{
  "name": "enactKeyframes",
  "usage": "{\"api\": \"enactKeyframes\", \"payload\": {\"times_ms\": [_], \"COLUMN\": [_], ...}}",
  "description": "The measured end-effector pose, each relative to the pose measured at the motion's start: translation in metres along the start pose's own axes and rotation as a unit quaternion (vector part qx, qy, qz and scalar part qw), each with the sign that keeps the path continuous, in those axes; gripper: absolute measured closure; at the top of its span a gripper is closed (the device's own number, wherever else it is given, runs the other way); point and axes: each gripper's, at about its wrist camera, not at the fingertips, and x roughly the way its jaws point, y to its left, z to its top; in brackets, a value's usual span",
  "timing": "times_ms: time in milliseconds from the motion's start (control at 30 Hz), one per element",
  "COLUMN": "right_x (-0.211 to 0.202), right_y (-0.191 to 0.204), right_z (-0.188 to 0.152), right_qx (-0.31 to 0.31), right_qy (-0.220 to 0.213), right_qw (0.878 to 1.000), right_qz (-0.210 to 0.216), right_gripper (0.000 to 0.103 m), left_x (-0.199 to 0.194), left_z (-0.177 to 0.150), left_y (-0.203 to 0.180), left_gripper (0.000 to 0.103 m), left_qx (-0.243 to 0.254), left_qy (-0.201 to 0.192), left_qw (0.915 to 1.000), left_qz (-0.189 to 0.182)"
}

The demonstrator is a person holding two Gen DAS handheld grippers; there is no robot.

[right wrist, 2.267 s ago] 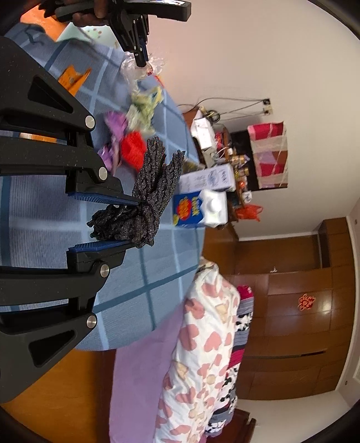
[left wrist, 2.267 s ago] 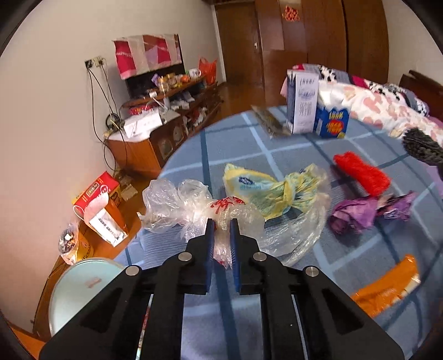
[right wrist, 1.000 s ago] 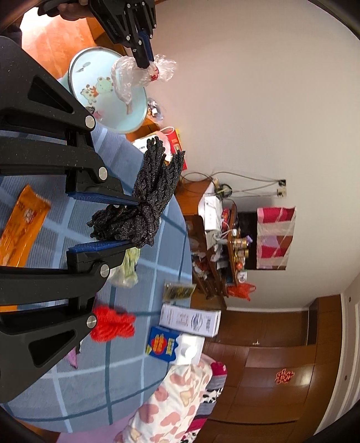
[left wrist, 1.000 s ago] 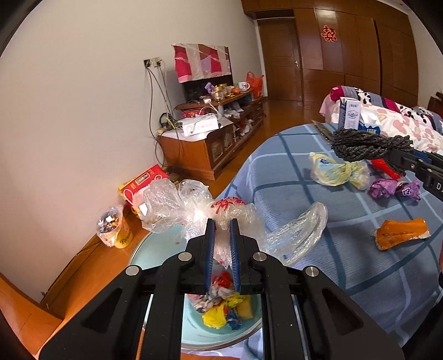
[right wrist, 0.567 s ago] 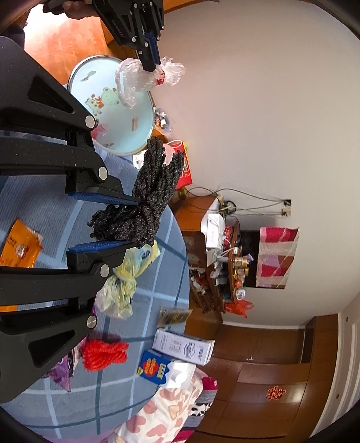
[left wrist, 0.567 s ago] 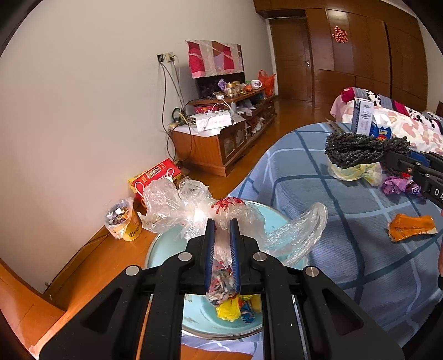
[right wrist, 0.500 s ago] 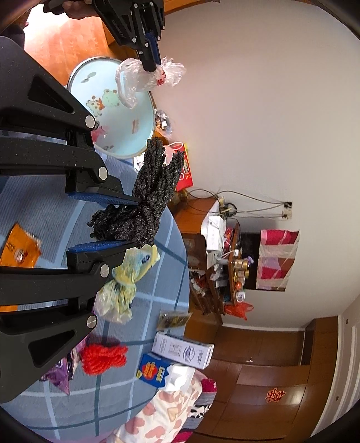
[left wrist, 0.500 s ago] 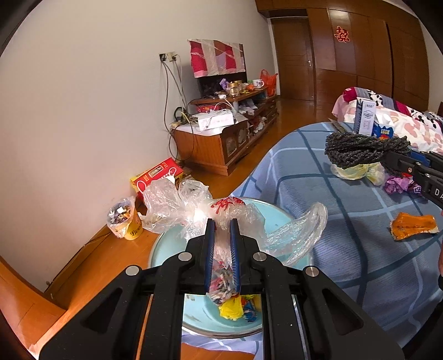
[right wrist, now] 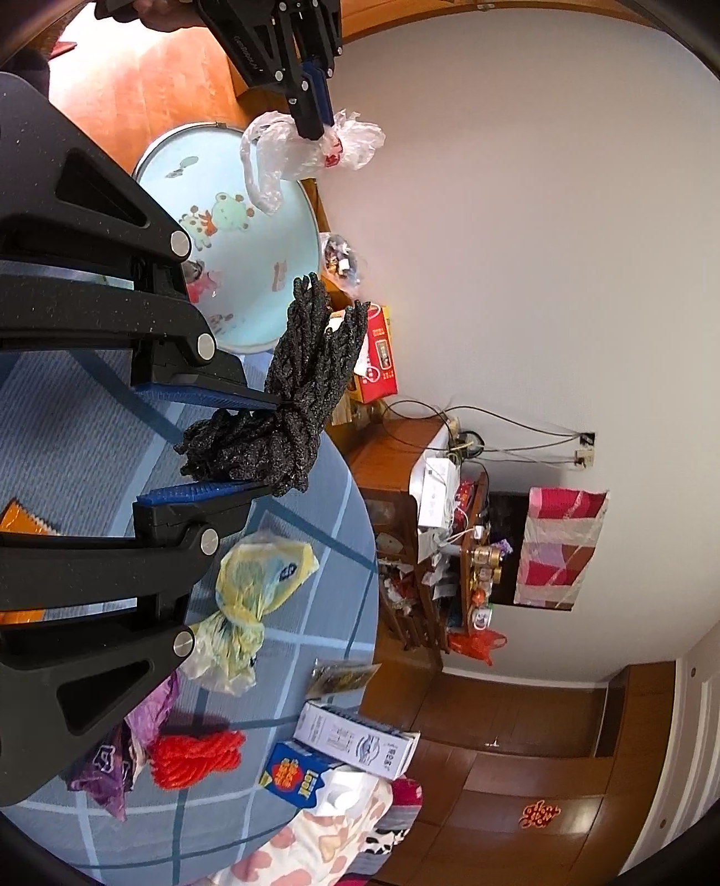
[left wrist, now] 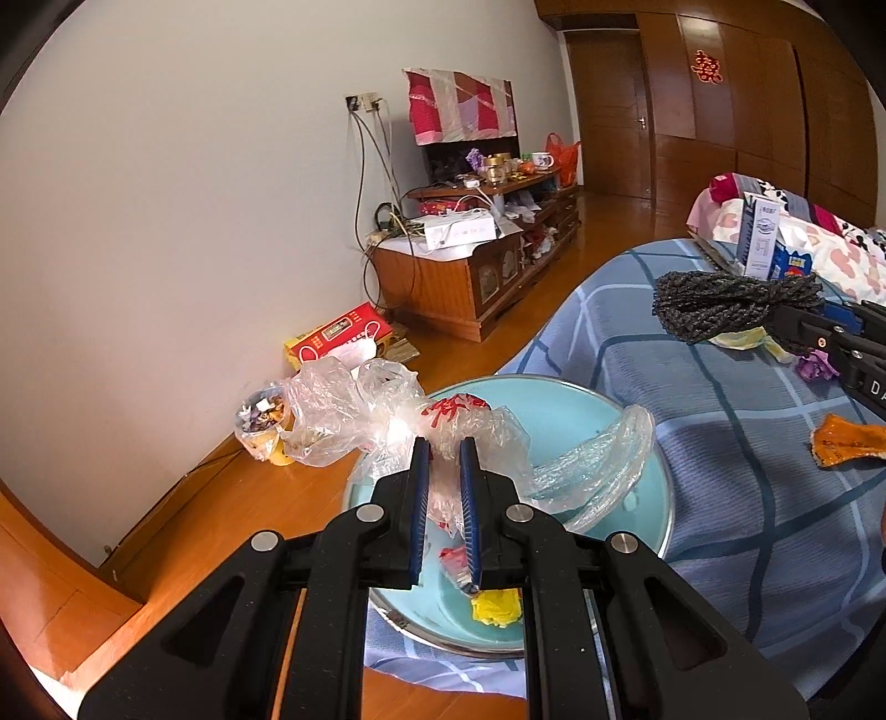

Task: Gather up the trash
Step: 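Carry the clear bag and black rope over the blue bin and release both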

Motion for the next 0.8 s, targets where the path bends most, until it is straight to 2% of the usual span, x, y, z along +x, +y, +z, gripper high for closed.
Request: {"api": "enactKeyframes", "payload": {"times_ms": [800], "right_x": [0.021], "right_y": [0.027], "right_z": [0.005], "right_qx": [-0.031], "right_qy": [0.016], "right_qw": [0.999], "right_qz": [0.019], "right_gripper": [0.078], "left_x": [0.005], "left_z": [-0.006], "left_y": [0.018], "left_gripper": [0.092], "left_qx": [-0.016], "left_qy": [0.005], "left_qw": [0.9996], "left_qz": [0.023]}}
